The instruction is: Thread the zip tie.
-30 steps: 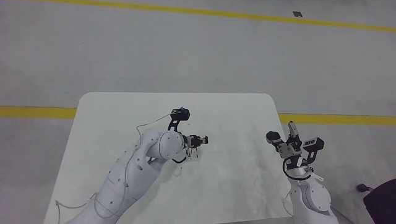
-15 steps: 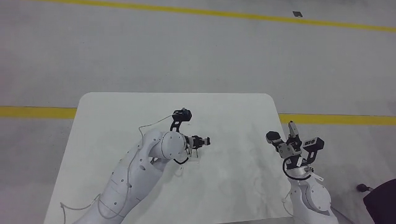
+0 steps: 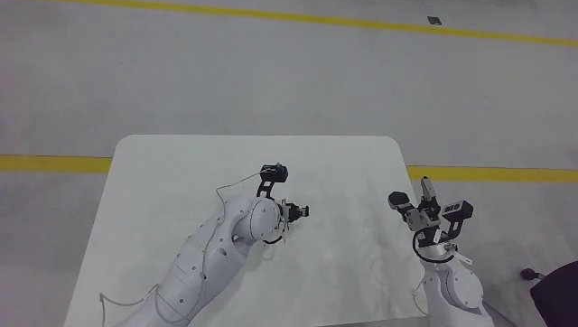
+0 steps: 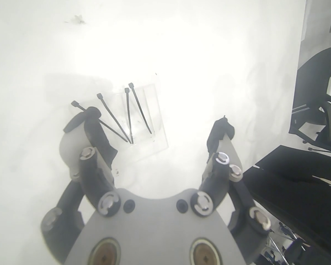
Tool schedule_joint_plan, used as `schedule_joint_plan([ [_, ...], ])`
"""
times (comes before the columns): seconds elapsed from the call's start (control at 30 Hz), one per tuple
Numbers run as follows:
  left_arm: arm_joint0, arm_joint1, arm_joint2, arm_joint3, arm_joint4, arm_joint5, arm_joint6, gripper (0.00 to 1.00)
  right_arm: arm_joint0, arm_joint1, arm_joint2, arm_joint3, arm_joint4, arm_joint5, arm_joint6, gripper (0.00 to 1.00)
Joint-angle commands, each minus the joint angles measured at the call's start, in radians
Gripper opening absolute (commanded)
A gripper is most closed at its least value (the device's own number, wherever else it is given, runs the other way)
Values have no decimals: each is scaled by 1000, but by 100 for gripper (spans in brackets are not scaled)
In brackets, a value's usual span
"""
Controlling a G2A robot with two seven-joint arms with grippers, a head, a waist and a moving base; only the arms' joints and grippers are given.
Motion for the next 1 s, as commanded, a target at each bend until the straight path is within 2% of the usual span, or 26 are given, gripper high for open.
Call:
schedule_joint_plan([
  [0.0, 2, -9, -11, 7, 21, 0, -9, 80, 0, 0, 0, 0, 0, 0, 0, 100],
  [0.03, 3, -13, -17, 9, 34, 0, -12, 83, 0, 0, 0, 0, 0, 0, 0, 100],
  [0.13, 10, -27, -36, 6, 68, 0, -33, 80, 0, 0, 0, 0, 0, 0, 0, 100],
  [0.27, 23, -45, -58, -3, 118, 0, -61, 72, 0, 0, 0, 0, 0, 0, 0, 100],
  [0.3, 25, -49, -62, -4, 133, 0, -69, 69, 0, 0, 0, 0, 0, 0, 0, 100],
  [0.4, 34, -63, -76, -7, 171, 0, -88, 50, 0, 0, 0, 0, 0, 0, 0, 100],
  [0.53, 44, -81, -91, -9, 204, 0, -100, 43, 0, 0, 0, 0, 0, 0, 0, 100],
  [0.77, 51, -107, -110, 1, 260, 0, -114, 39, 0, 0, 0, 0, 0, 0, 0, 100],
  [0.97, 50, -129, -120, 26, 301, 0, -110, 31, 0, 0, 0, 0, 0, 0, 0, 100],
])
